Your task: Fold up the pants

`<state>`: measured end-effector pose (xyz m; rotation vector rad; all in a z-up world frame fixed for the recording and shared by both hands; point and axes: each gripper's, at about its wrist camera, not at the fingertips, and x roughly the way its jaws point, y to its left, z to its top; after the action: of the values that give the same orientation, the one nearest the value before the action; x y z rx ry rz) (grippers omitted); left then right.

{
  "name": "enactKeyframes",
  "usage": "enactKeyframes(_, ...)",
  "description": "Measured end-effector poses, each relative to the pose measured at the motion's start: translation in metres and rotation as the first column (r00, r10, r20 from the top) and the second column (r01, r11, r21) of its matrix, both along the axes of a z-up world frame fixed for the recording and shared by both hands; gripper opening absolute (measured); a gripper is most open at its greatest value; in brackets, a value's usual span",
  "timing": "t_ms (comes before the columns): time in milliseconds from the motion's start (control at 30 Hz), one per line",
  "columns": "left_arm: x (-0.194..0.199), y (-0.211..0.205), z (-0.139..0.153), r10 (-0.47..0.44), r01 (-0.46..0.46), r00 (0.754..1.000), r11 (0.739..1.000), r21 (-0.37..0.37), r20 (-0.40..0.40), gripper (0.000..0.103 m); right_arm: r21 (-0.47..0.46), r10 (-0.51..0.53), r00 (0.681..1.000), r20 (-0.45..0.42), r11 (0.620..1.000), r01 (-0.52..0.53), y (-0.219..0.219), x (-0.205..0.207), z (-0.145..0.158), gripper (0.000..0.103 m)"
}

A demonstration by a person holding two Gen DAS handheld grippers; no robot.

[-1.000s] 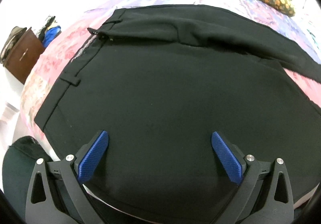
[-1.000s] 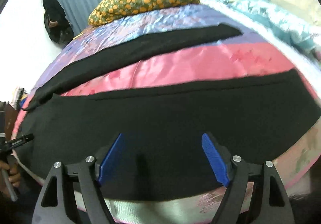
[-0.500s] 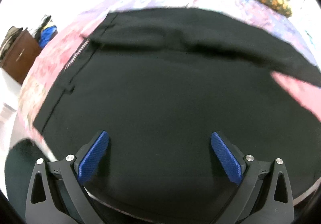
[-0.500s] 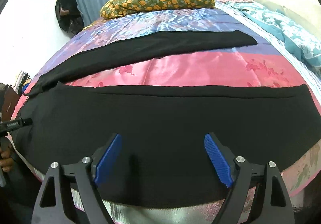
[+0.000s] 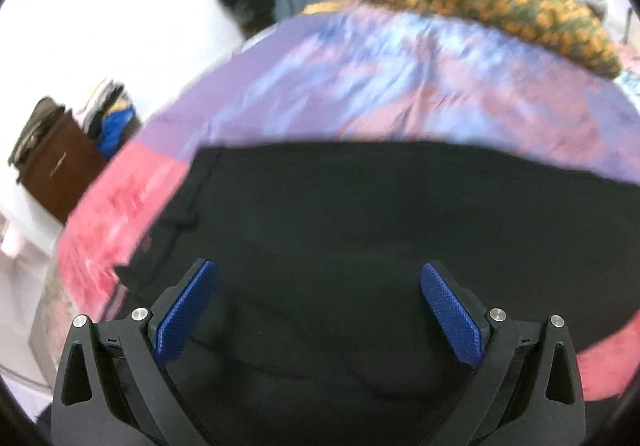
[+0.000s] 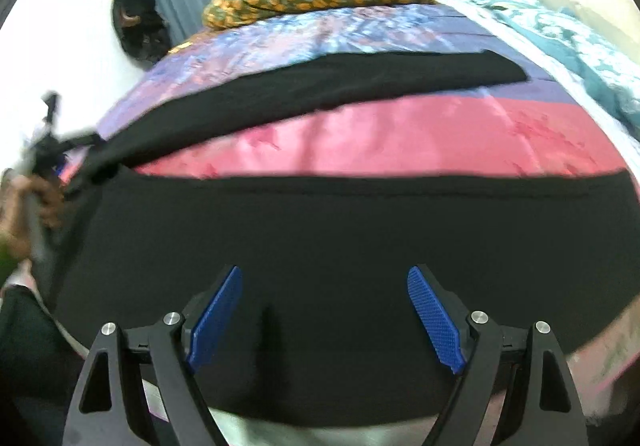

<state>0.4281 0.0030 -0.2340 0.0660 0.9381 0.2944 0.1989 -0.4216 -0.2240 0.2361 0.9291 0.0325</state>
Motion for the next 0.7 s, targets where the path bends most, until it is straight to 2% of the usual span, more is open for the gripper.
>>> enactKeyframes(33,0.001,0.004,-0.009,0.004,-0.004,1.0,1.0,-0.005,-0.015,0.103,0.012,0.015,1.0,0.01,1.0,-0.015,0.003,0.009,0.005,0.085)
enactKeyframes(67,-0.004,0.012,-0.02,0.004,-0.004,1.0,0.999,-0.048,-0.004,0.103,0.023,0.038,0.999,0.024,0.999,-0.039,0.008,0.022,0.012,0.085)
enactKeyframes(133,-0.011,0.016,-0.019,0.009,-0.006,0.999,0.996,-0.088,0.035,0.103,0.03,0.105,0.992,0.067,0.994,-0.107,0.024,0.057,0.03,0.087)
enactKeyframes(267,-0.011,0.015,-0.021,0.008,-0.005,0.999,0.997,-0.077,0.041,0.103,0.022,0.264,0.955,0.132,0.963,-0.269,0.076,0.142,0.056,0.093)
enactKeyframes(367,-0.012,0.014,-0.022,0.008,-0.004,0.999,0.997,-0.078,0.048,0.103,0.02,0.376,0.919,0.117,0.924,-0.381,0.115,0.192,0.049,0.094)
enactKeyframes(467,-0.011,0.015,-0.022,0.008,-0.004,0.999,0.996,-0.085,0.054,0.103,-0.022,0.498,0.863,0.08,0.867,-0.498,0.145,0.224,0.027,0.094)
enactKeyframes(533,-0.012,0.015,-0.021,0.008,-0.003,0.998,0.996,-0.089,0.058,0.103,-0.04,0.545,0.838,0.026,0.838,-0.544,0.138,0.24,0.006,0.093)
enactKeyframes(600,-0.012,0.015,-0.021,0.008,-0.003,0.998,0.996,-0.092,0.062,0.103,-0.063,0.54,0.841,-0.035,0.839,-0.541,0.109,0.255,-0.013,0.092)
enactKeyframes(700,-0.012,0.015,-0.021,0.008,-0.002,0.998,0.996,-0.093,0.067,0.103,-0.161,0.425,0.898,-0.115,0.884,-0.439,0.019,0.27,-0.038,0.092)
